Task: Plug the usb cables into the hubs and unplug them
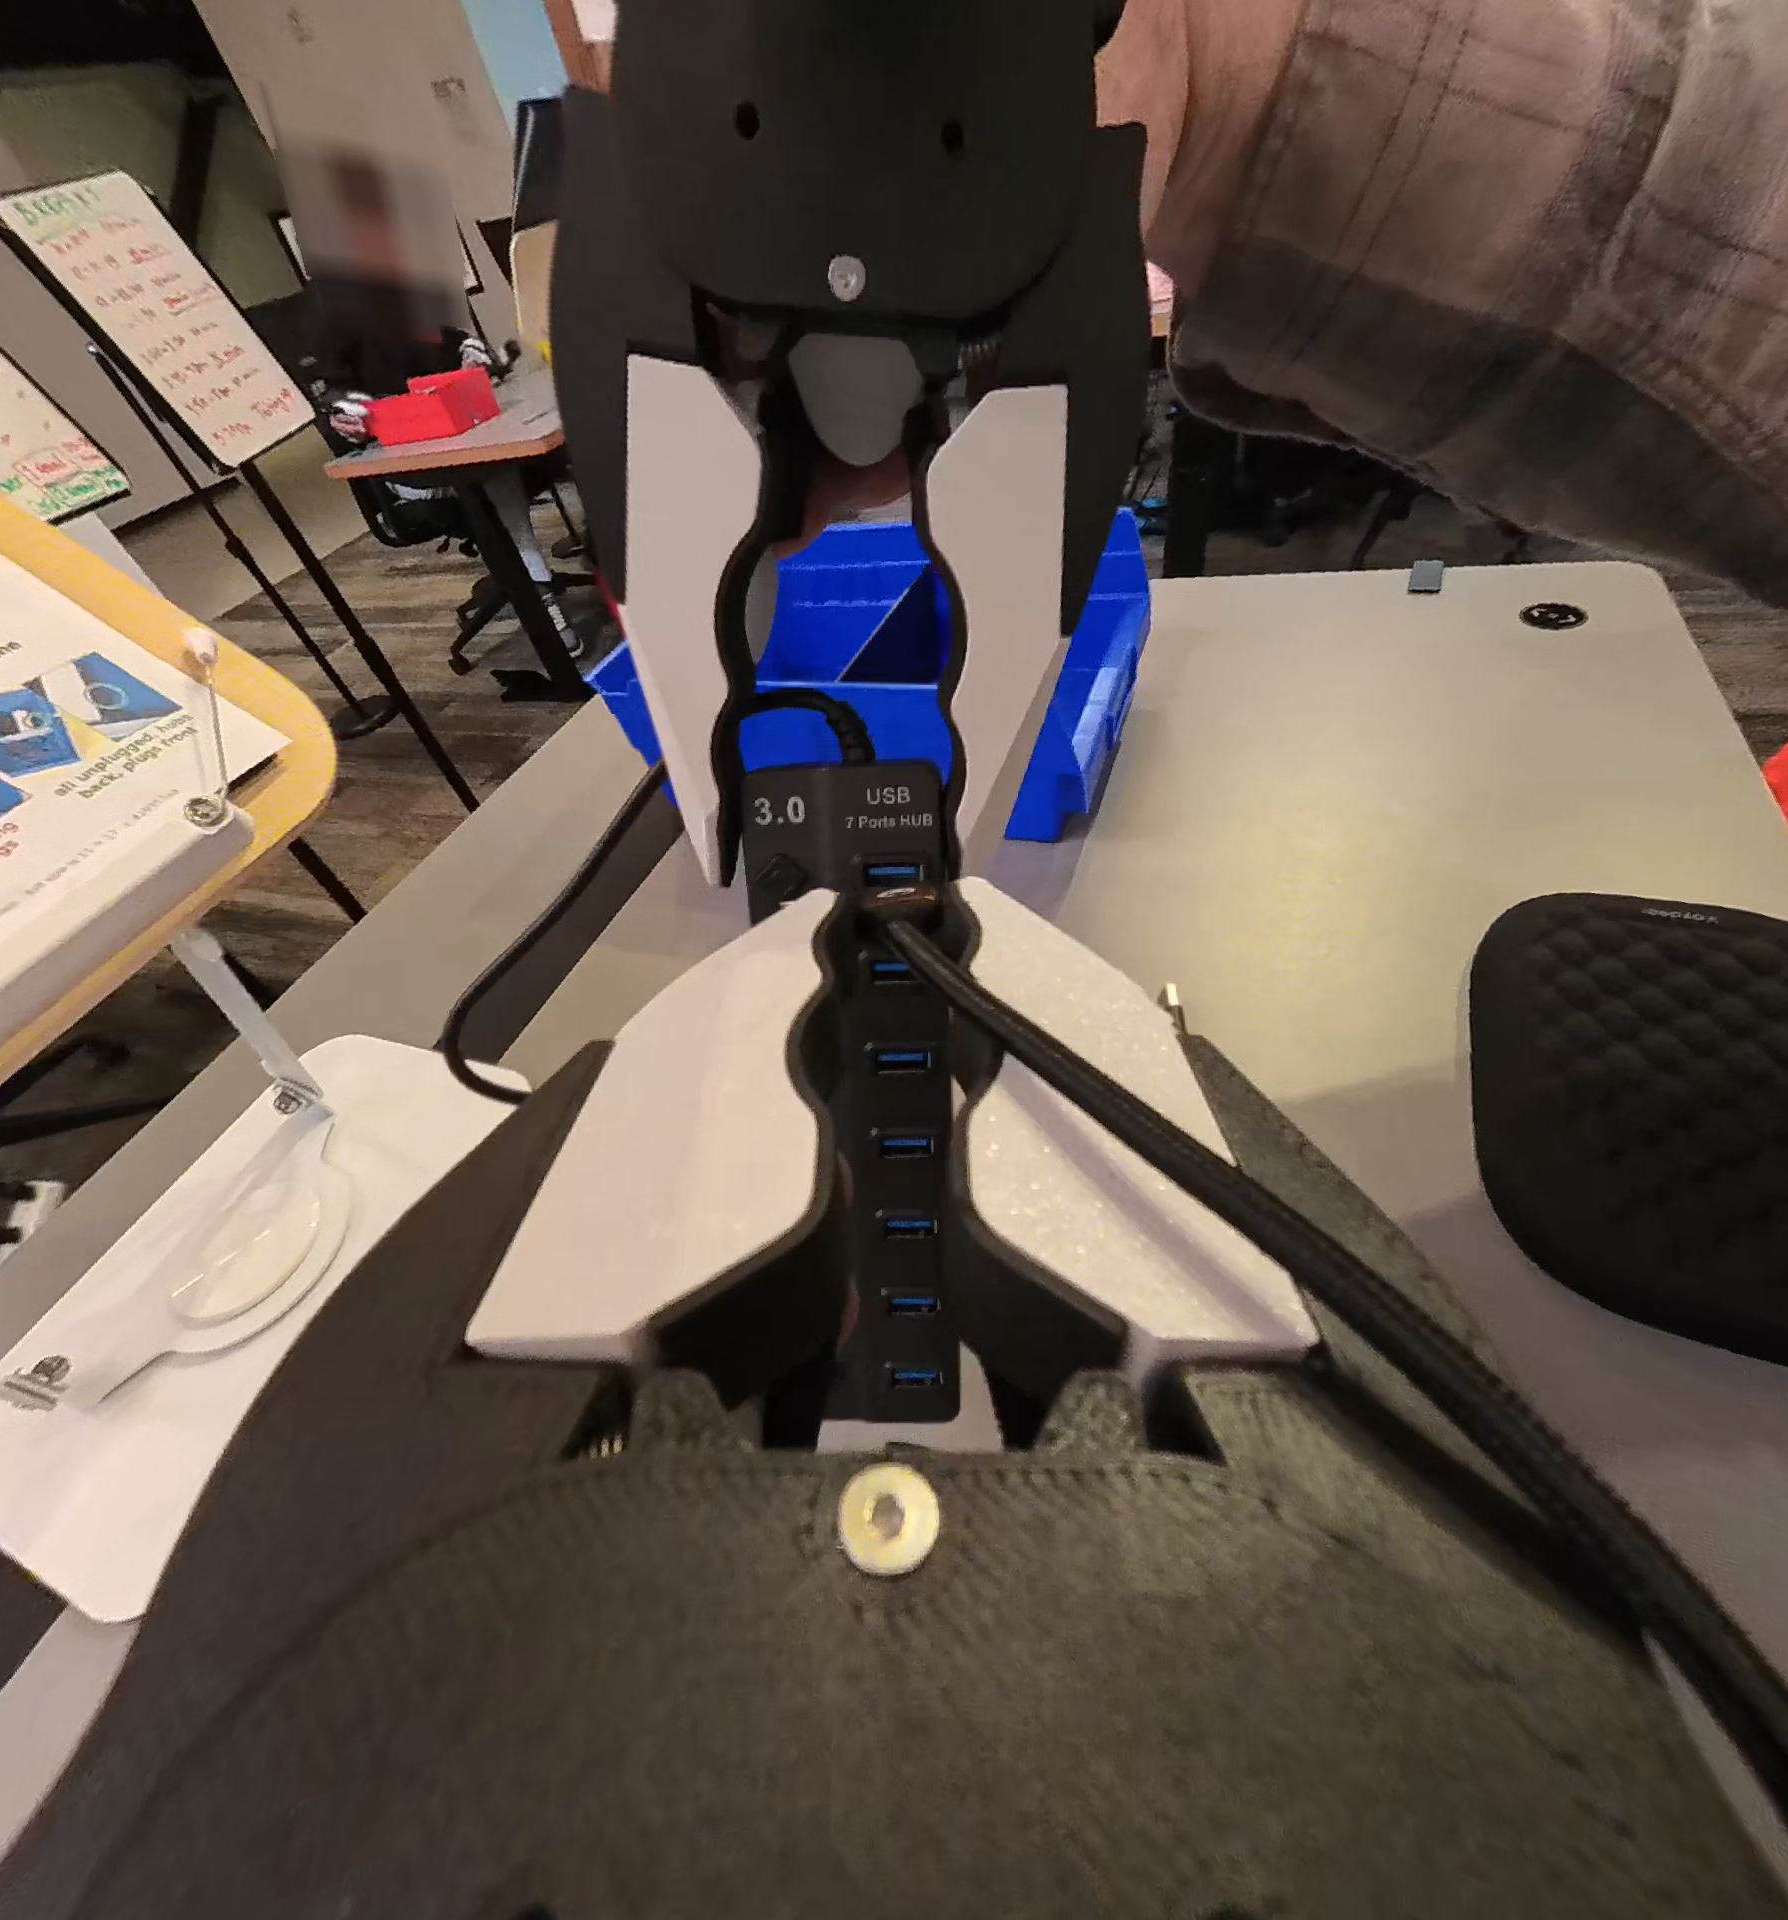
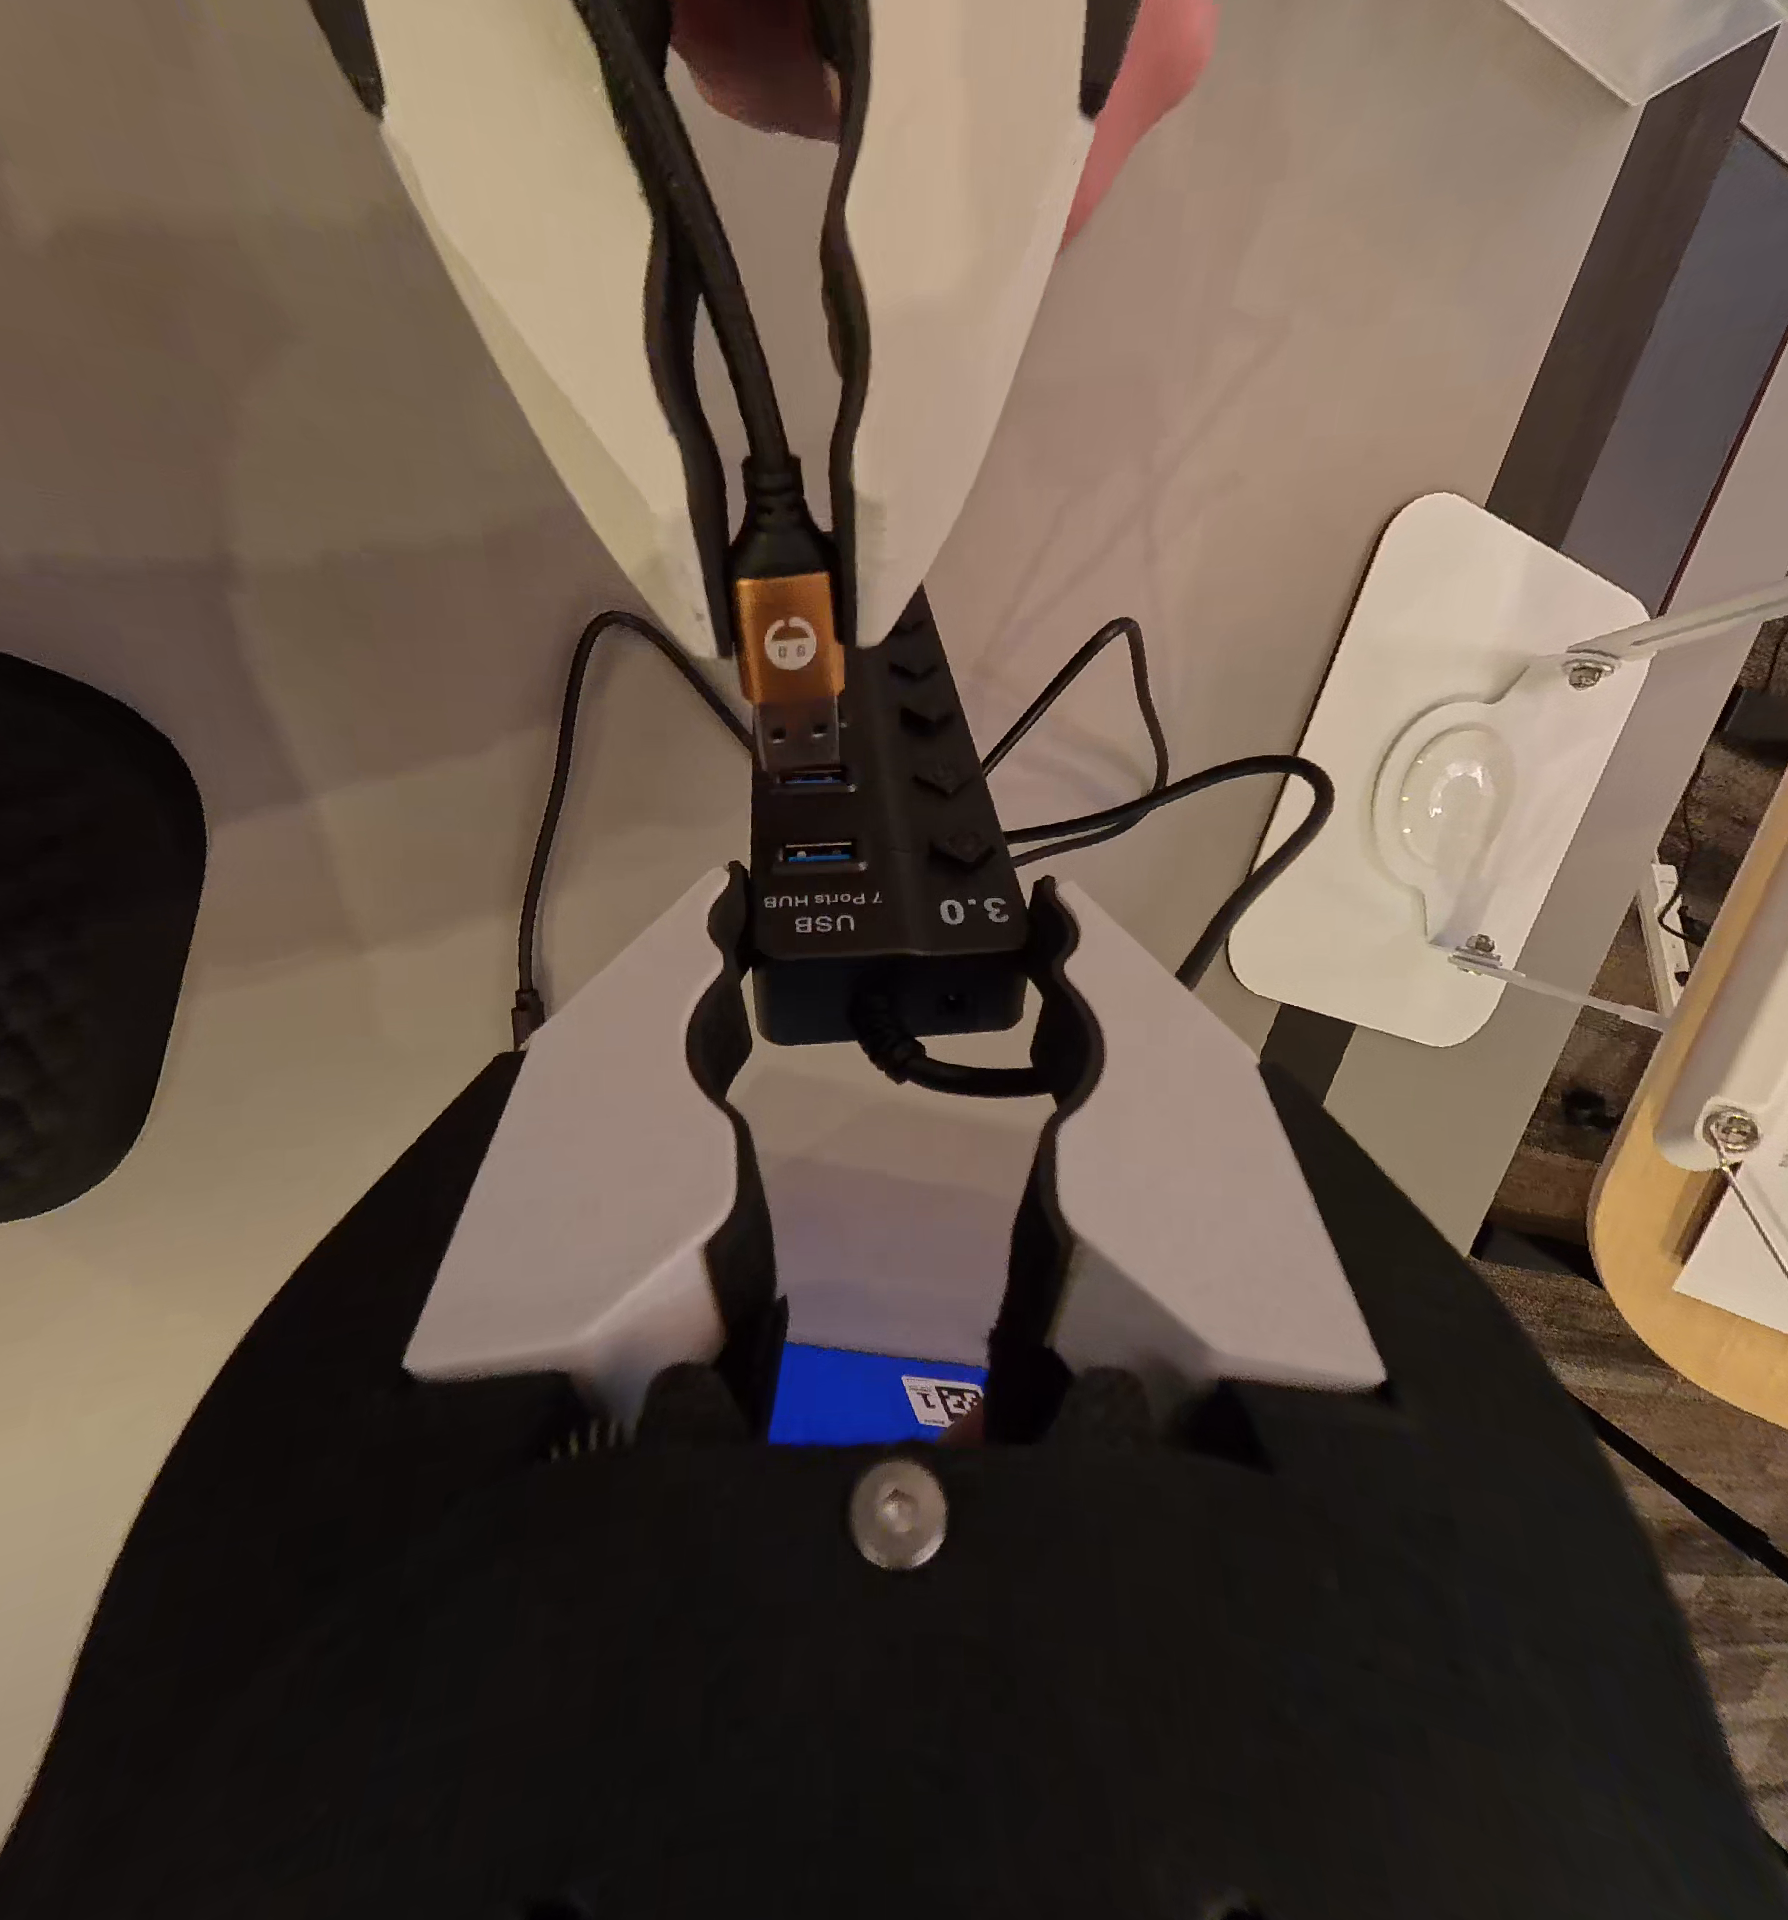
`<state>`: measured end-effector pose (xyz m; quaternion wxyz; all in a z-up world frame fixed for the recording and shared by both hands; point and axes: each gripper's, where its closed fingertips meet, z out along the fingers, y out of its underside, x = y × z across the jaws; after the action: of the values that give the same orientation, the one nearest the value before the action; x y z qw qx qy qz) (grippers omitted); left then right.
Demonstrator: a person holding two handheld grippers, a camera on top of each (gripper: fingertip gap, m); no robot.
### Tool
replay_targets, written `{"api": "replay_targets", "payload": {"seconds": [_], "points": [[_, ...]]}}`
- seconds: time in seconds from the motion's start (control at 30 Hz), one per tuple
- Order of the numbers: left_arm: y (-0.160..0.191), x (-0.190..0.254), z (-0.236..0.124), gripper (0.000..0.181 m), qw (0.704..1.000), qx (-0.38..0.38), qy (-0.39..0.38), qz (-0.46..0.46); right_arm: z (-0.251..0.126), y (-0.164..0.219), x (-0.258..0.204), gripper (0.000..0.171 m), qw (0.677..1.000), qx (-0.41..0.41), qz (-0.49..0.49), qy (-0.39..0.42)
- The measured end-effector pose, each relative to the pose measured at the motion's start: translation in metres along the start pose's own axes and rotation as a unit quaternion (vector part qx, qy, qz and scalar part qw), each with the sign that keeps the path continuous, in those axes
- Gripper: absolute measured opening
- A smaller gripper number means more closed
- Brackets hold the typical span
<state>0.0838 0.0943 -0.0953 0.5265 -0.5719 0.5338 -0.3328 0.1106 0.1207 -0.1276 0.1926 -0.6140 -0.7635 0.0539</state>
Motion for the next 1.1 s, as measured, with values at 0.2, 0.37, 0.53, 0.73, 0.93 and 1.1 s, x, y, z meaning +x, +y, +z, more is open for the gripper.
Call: {"api": "replay_targets", "payload": {"seconds": [0.2,0.37,0.53,0.73,0.93,1.1], "points": [[-0.002,0.001,0.002,0.016,1.0,0.019,-0.004,0.004,-0.002,-0.002,0.0,0.051,1.0,0.0,-0.006,0.002],[-0.008,0.004,0.001,0.016,0.999,0.04,-0.01,0.025,-0.001,-0.004,-0.001,0.051,1.0,0.001,-0.009,0.001],[-0.004,0.004,0.003,0.016,0.999,0.035,-0.004,0.027,-0.003,-0.008,-0.002,0.051,1.0,0.009,-0.011,0.003],[-0.003,0.005,0.004,0.016,0.999,0.038,-0.004,0.03,-0.006,-0.011,-0.004,0.051,1.0,0.014,-0.014,0.001],[-0.004,0.006,0.004,0.016,0.999,0.04,-0.006,0.033,-0.007,-0.014,-0.004,0.051,1.0,0.011,-0.019,0.0],[-0.006,0.006,0.002,0.016,0.998,0.045,-0.005,0.038,-0.008,-0.016,-0.006,0.051,1.0,0.017,-0.021,-0.004]]}}
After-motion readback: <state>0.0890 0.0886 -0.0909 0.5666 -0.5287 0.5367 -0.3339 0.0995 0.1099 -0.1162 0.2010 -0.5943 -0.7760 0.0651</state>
